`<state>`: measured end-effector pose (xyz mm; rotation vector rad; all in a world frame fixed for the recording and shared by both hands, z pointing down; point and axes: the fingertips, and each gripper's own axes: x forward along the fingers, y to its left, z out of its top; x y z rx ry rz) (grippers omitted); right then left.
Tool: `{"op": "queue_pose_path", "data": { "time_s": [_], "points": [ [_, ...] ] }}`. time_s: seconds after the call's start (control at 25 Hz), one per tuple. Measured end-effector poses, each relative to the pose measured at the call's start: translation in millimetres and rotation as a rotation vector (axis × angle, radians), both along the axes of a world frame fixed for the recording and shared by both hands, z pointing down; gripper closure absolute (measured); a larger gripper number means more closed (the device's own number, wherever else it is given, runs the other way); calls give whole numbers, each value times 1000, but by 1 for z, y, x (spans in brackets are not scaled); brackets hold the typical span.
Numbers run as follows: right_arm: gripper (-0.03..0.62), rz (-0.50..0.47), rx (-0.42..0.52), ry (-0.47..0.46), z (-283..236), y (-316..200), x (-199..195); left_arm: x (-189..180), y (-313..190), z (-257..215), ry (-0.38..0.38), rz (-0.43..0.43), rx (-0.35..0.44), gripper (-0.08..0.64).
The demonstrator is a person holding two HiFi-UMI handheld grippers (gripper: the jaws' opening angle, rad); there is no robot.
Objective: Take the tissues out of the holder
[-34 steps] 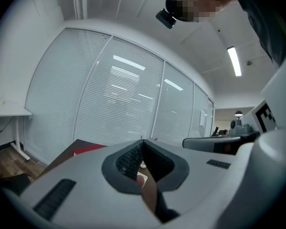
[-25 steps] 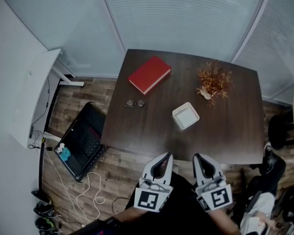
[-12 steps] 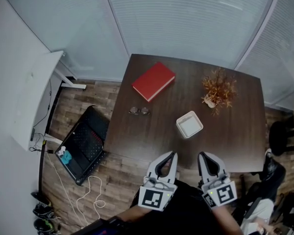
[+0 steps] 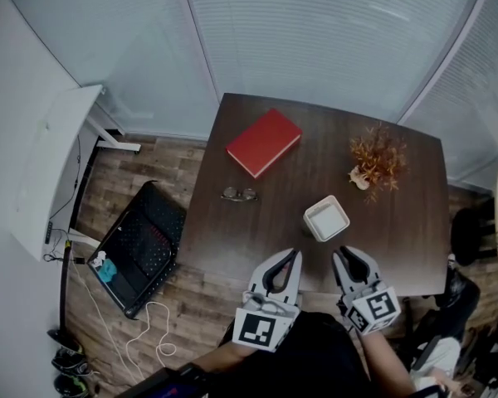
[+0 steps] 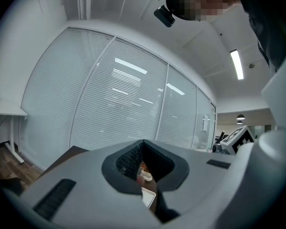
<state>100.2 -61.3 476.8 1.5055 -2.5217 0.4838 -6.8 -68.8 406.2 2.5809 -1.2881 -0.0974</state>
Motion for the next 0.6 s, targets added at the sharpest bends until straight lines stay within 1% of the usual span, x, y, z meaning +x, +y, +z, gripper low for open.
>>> {"op": "queue_pose_path", "data": {
  "time_s": [0.12, 0.2, 0.24, 0.28, 0.4, 0.6],
  "points": [
    [505, 9, -39, 15, 13, -13, 0, -9, -11, 7, 11, -2, -42, 565],
    [479, 33, -59, 21, 23, -23, 3, -14, -15, 10, 9, -4, -52, 565],
    [449, 49, -70, 23, 28, -28, 5, -15, -18, 11, 7, -4, -52, 565],
    [436, 64, -81, 23, 32, -33, 8, -16, -20, 11, 6, -2, -50, 565],
    [422, 94, -109, 44, 45, -43, 14, -16, -21, 11, 11, 10, -38, 565],
    [378, 83, -166, 91, 74, -57, 19, -14, -22, 8, -4, 48, -16, 565]
  ]
}}
